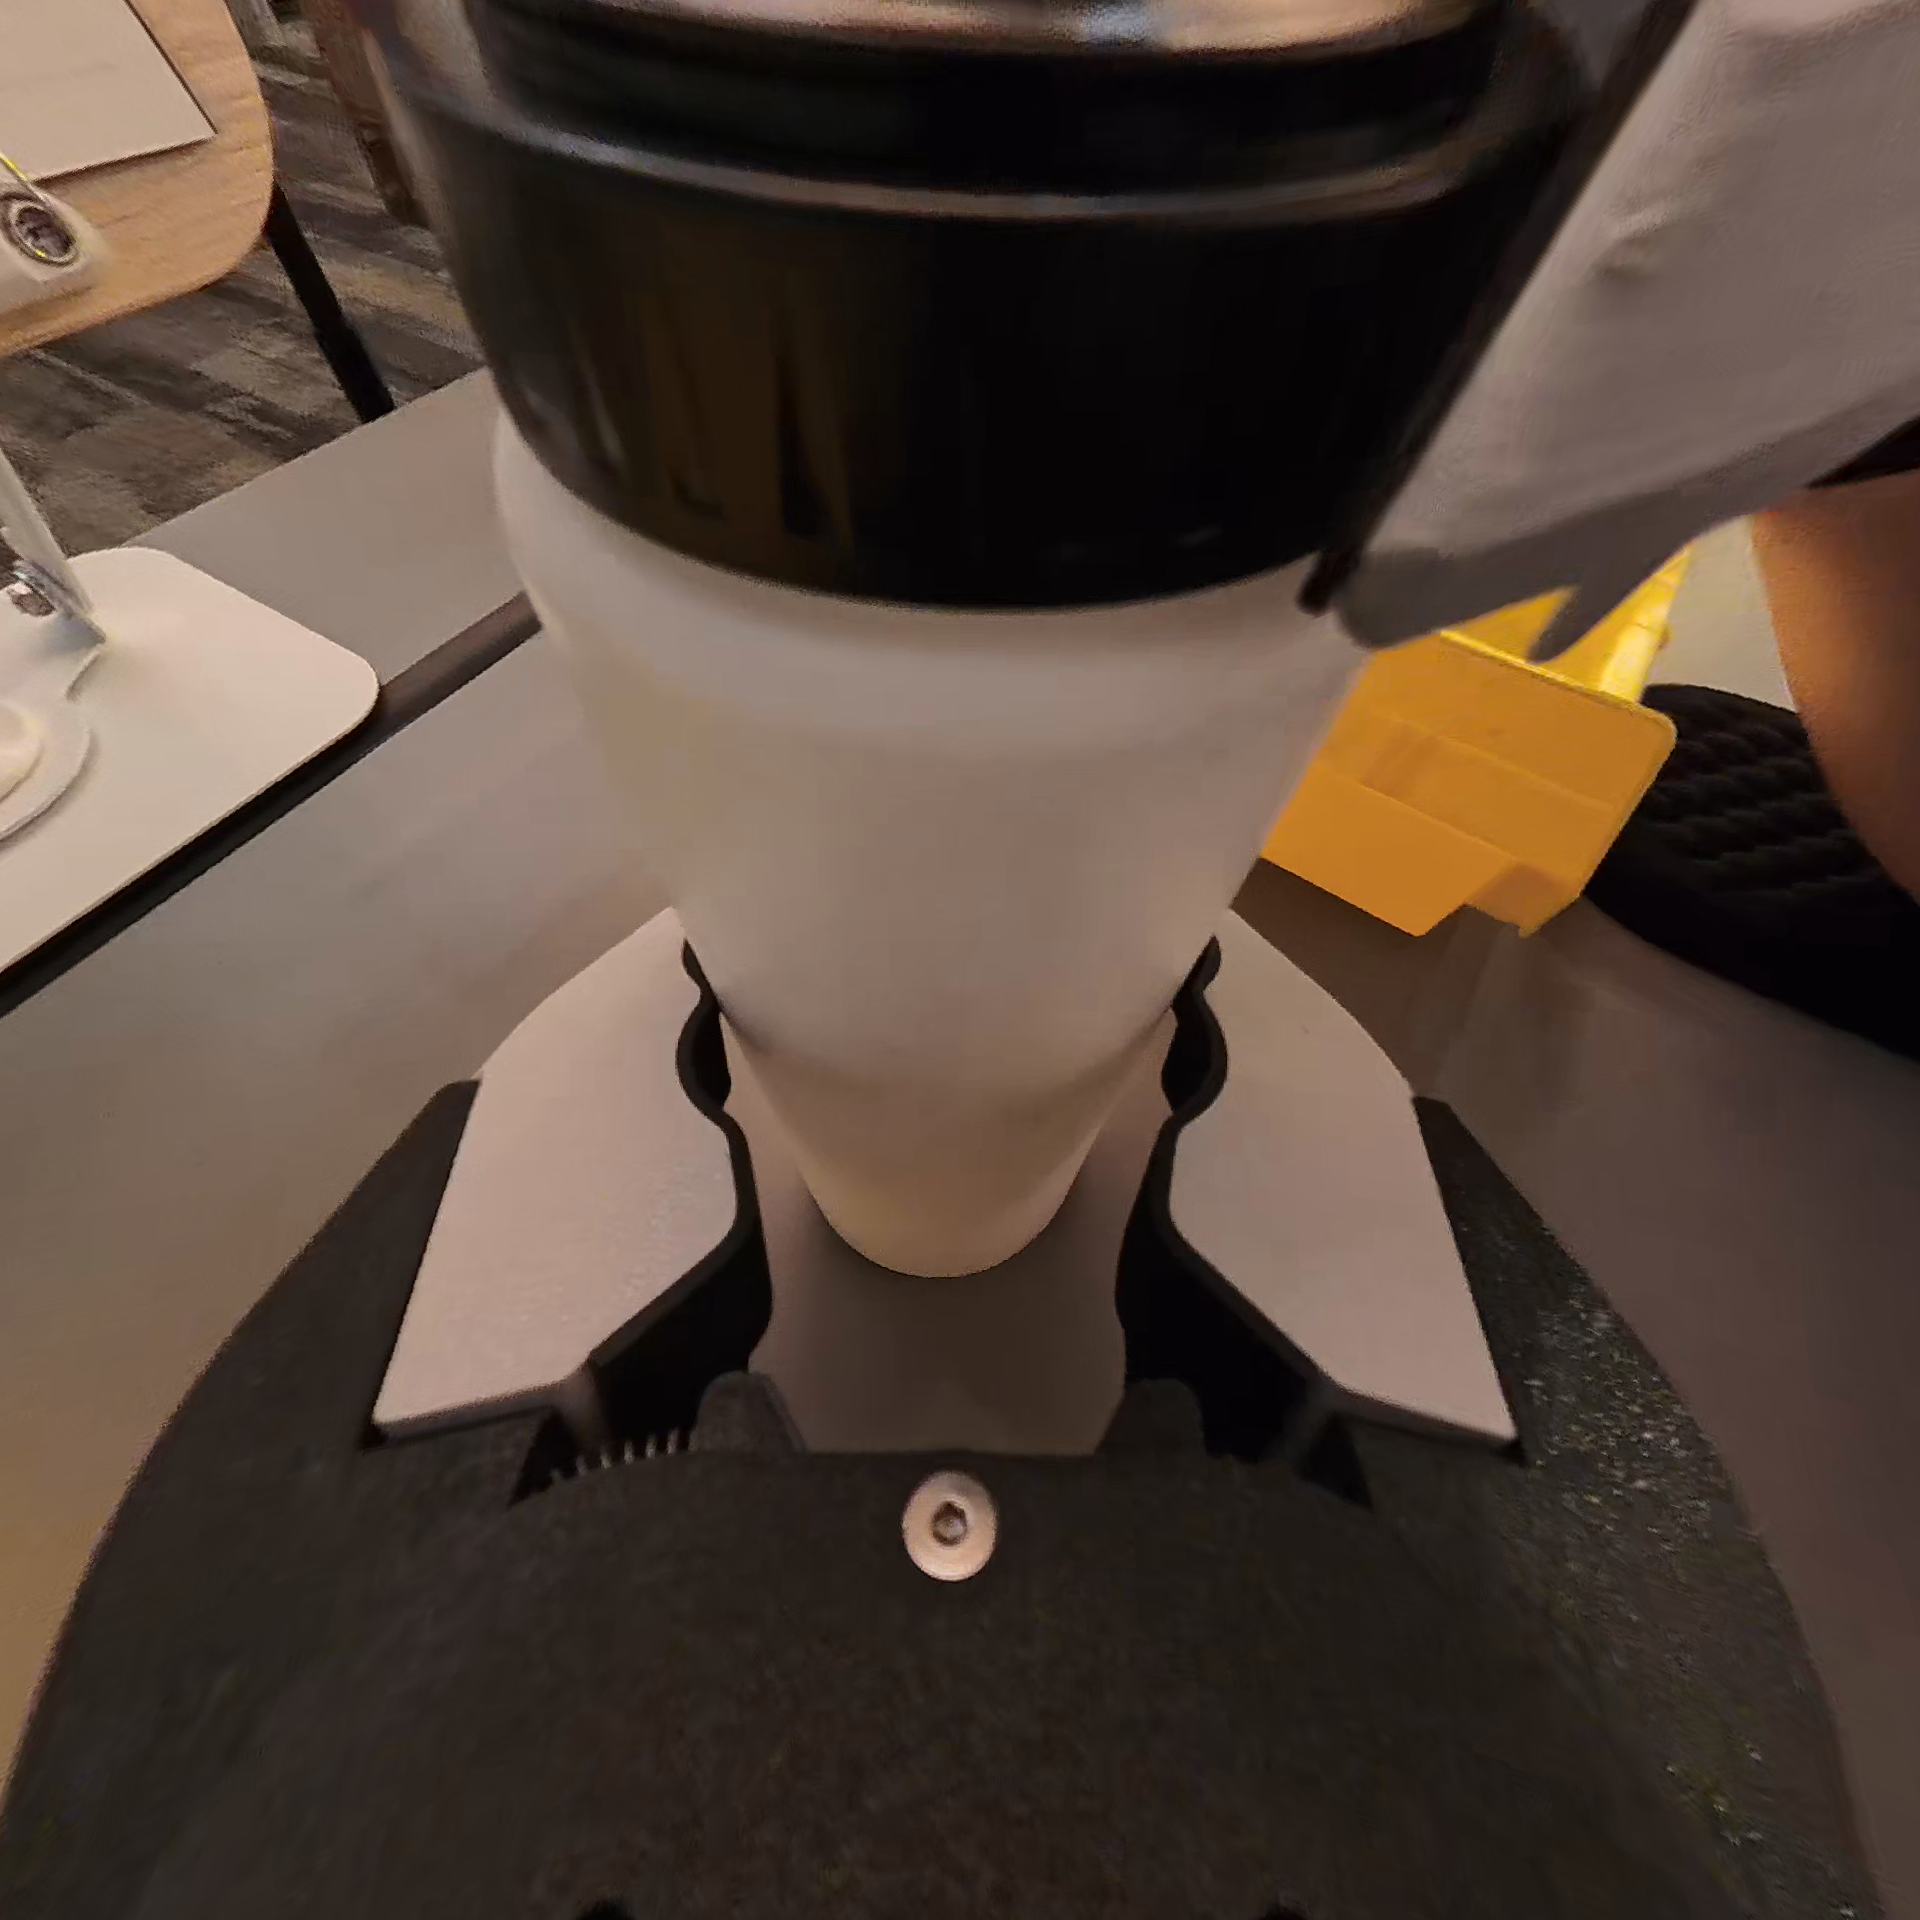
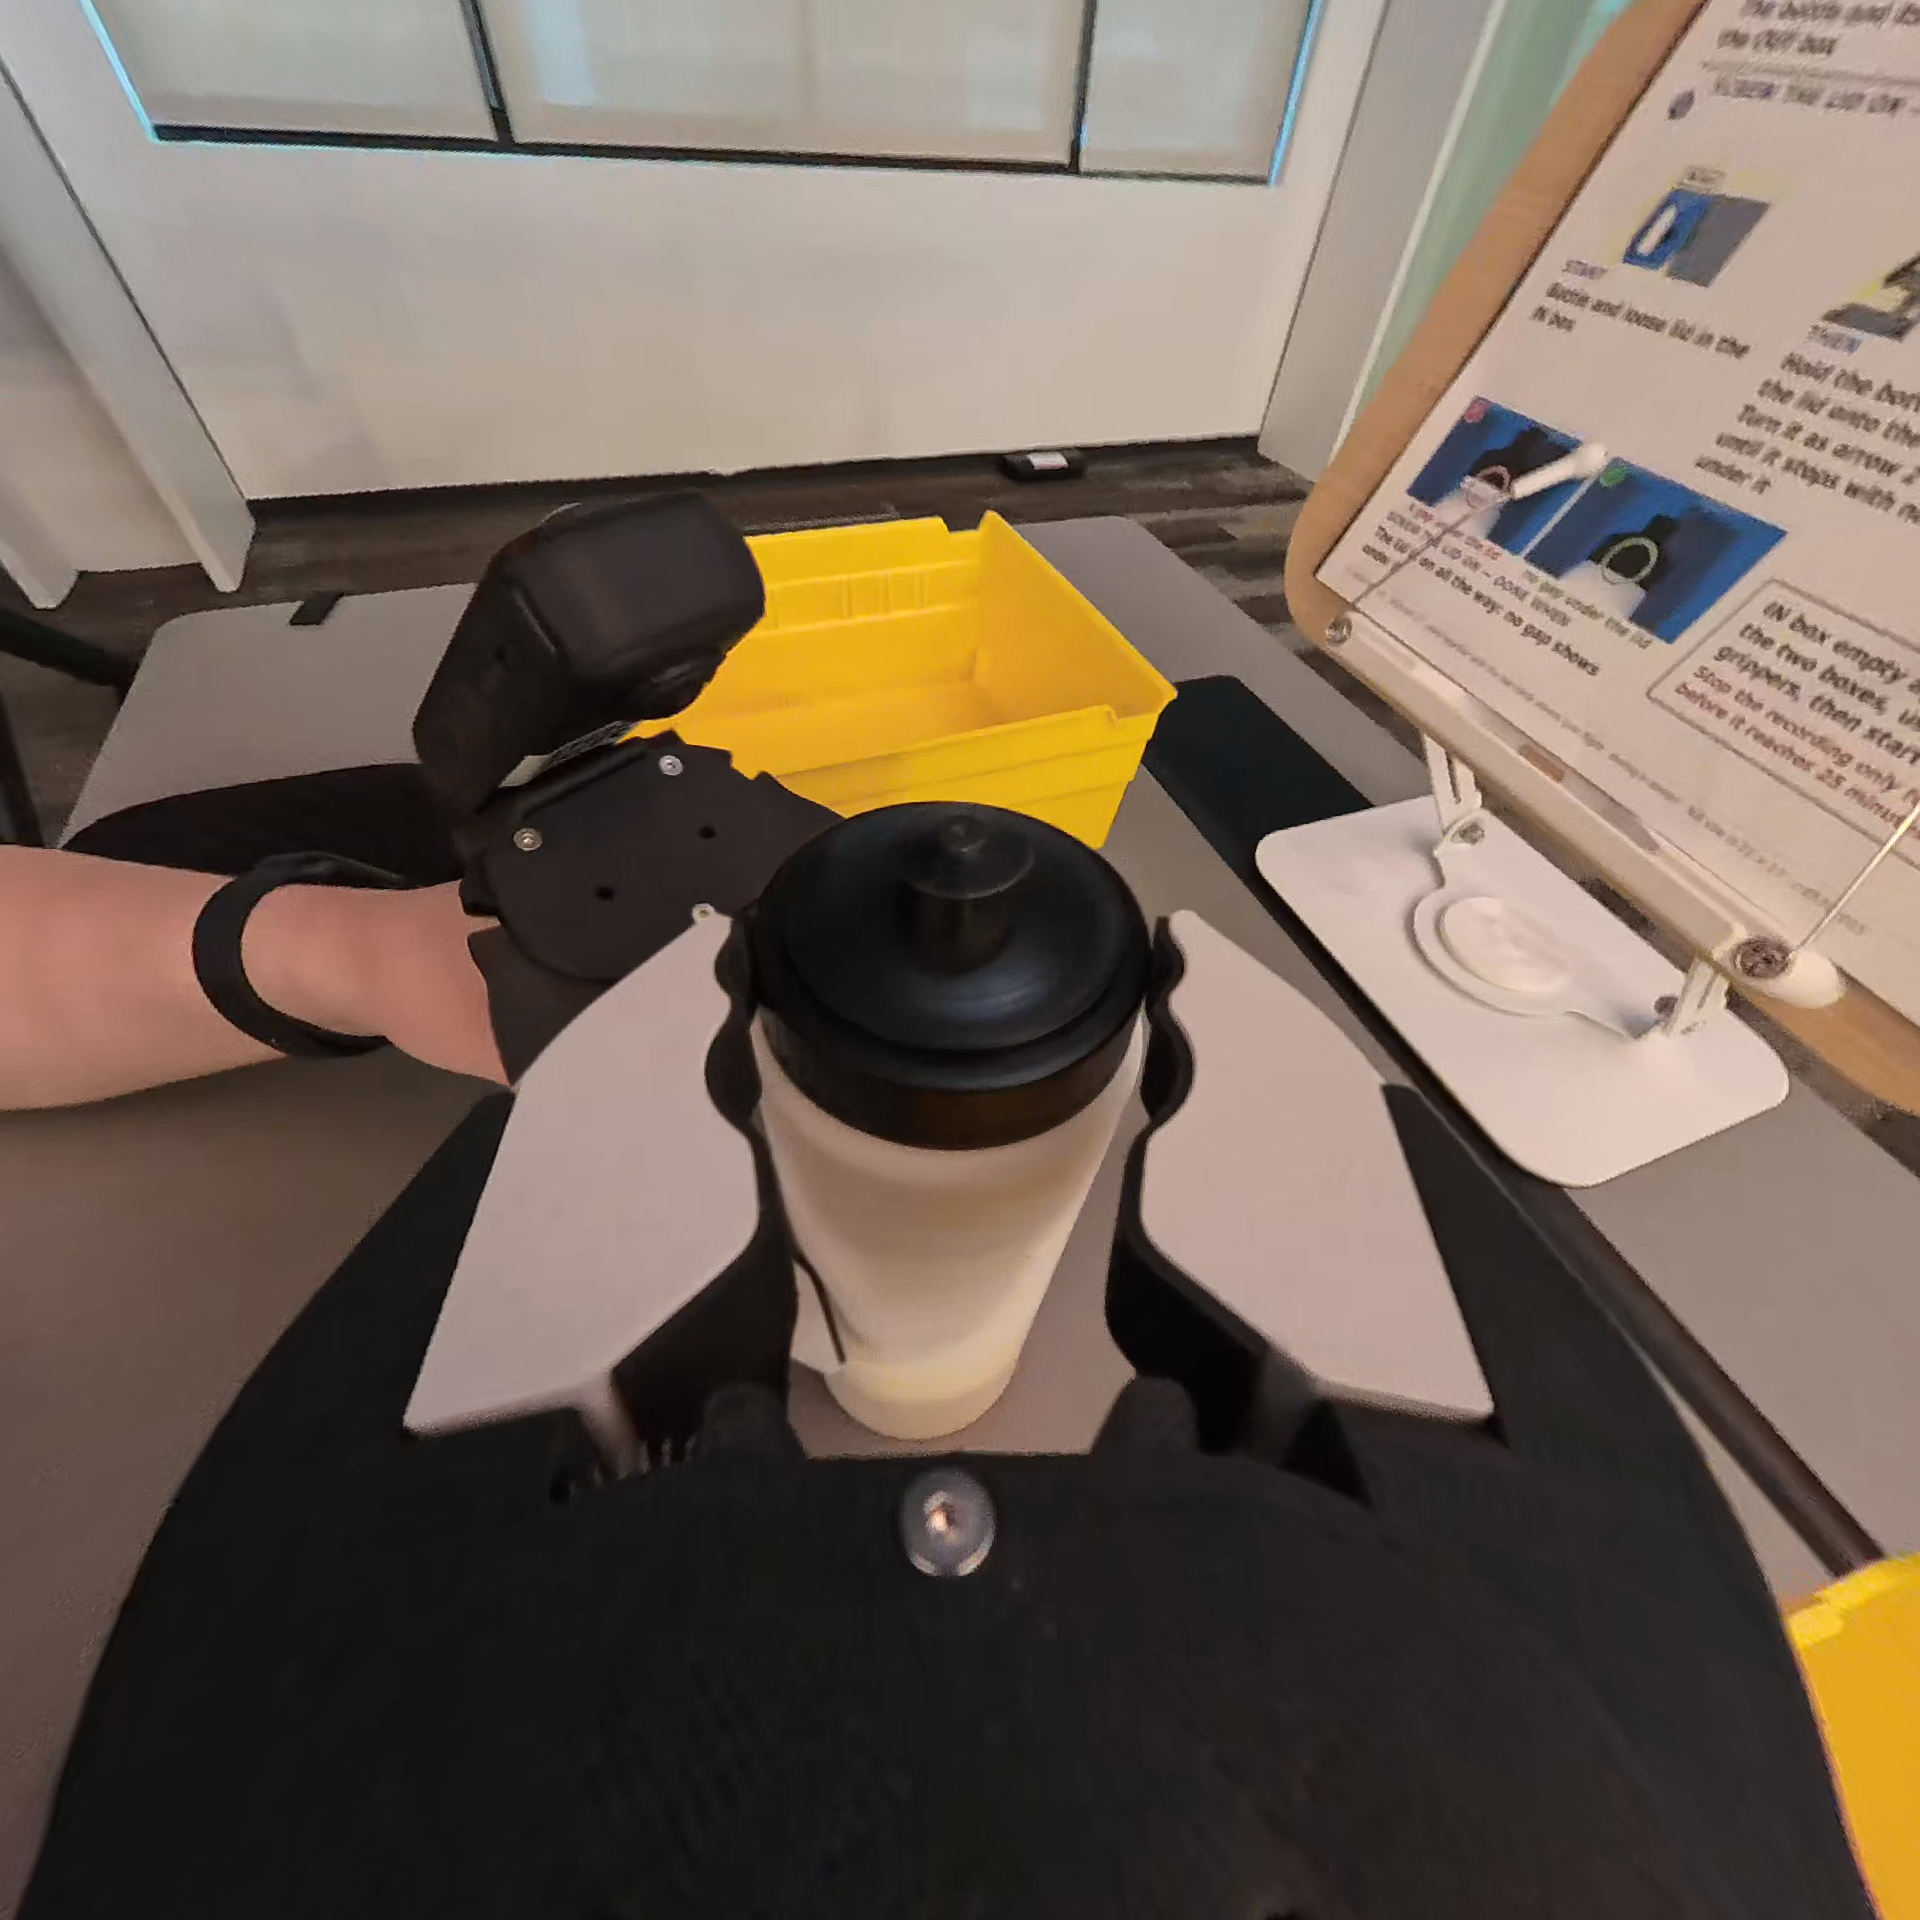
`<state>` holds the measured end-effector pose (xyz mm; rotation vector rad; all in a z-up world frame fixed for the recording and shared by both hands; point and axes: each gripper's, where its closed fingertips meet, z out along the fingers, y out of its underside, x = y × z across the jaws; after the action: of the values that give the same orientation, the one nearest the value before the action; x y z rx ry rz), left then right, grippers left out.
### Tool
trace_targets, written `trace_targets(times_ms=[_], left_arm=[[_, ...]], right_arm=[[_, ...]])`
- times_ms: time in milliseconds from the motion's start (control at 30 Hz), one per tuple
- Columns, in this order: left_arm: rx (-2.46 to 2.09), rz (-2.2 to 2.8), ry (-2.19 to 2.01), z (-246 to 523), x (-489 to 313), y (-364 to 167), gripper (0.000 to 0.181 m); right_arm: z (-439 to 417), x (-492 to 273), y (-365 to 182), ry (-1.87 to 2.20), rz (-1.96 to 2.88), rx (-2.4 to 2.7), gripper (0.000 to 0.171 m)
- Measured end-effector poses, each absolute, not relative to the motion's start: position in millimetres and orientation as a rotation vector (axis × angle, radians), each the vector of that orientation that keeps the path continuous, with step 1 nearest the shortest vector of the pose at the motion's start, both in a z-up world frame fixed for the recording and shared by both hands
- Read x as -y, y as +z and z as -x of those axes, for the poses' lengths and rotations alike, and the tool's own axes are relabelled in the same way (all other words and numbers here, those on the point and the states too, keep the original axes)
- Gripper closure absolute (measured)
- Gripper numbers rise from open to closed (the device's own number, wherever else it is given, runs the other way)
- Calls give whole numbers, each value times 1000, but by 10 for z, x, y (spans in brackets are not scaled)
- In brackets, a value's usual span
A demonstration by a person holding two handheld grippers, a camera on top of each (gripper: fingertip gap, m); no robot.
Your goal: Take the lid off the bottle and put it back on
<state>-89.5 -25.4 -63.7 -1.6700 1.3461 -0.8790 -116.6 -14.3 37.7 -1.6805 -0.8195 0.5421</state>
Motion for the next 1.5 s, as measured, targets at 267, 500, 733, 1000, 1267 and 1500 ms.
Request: trace_targets(times_ms=[267,500,733,1000,1267,1500], left_arm=[[-1188,1755,-843,910,160,-622,98],[-1149,1796,-806,939,145,-634,97],[-1316,1724,-839,905,246,-652,98],[-1272,1726,-842,886,238,-650,98],[-1243,1770,-813,903,222,-656,98],[-1203,1774,-790,897,200,-653,98]], right_arm=[[1174,37,375,448,1750,612,98],[1207,27,369,344,1766,465,99],[1196,121,373,436,1741,773,96],[1169,116,375,500,1714,762,97],[1182,96,372,473,1733,715,97],[1174,85,372,467,1738,707,97]])
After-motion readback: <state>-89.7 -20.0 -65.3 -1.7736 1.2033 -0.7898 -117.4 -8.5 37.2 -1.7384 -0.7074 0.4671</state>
